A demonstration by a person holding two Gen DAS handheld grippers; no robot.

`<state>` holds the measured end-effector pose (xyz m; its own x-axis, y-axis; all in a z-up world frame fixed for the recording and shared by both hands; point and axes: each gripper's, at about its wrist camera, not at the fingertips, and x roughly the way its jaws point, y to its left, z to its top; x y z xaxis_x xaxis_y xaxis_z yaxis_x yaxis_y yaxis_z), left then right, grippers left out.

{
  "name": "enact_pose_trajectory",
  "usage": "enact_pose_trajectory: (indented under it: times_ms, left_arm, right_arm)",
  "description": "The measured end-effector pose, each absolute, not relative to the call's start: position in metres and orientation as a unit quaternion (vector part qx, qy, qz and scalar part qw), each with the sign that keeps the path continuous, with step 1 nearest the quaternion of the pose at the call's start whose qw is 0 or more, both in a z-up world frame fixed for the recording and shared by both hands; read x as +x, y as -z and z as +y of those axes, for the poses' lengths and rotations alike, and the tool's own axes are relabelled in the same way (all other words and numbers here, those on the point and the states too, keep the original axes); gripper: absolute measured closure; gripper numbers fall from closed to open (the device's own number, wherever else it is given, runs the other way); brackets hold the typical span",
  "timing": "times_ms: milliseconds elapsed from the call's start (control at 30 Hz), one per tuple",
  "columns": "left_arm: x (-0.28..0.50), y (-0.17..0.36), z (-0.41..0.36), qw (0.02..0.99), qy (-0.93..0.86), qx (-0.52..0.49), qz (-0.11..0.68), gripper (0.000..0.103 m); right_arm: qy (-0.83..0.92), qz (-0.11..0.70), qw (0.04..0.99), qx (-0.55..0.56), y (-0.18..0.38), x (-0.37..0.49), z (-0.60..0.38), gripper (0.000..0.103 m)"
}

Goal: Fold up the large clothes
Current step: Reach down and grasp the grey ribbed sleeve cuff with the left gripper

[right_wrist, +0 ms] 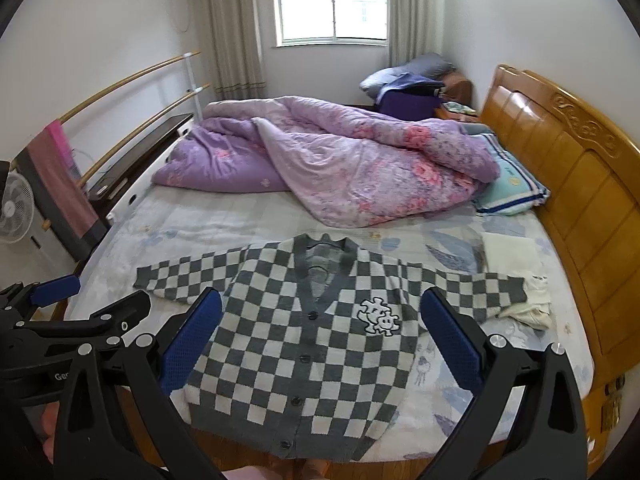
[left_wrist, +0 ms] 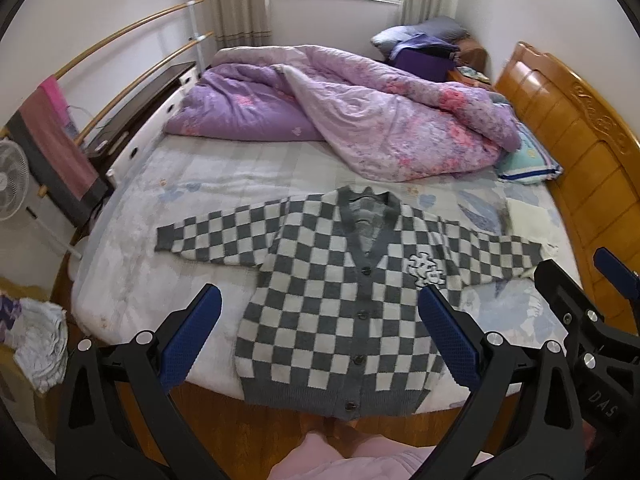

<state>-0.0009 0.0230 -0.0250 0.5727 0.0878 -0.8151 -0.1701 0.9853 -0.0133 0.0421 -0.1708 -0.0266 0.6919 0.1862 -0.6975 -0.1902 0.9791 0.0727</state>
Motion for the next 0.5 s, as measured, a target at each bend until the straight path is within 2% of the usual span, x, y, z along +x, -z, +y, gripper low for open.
enact_pose_trajectory:
  times_ms: [367, 500]
  left_arm:
    - [0.005, 0.025, 0.041, 0.856, -0.147, -0.086, 0.487, 0.005]
    - [0.002, 0.030, 0.062, 0.853, -0.153, -0.135, 0.481, 0.005]
  right_arm:
    - [-0.195, 0.397, 0.896, -0.032, 0.044, 0.067, -0.137, 0.007]
    - [-0.239, 0.417, 0.877, -0.021, 0.053, 0.076, -0.121, 0.007]
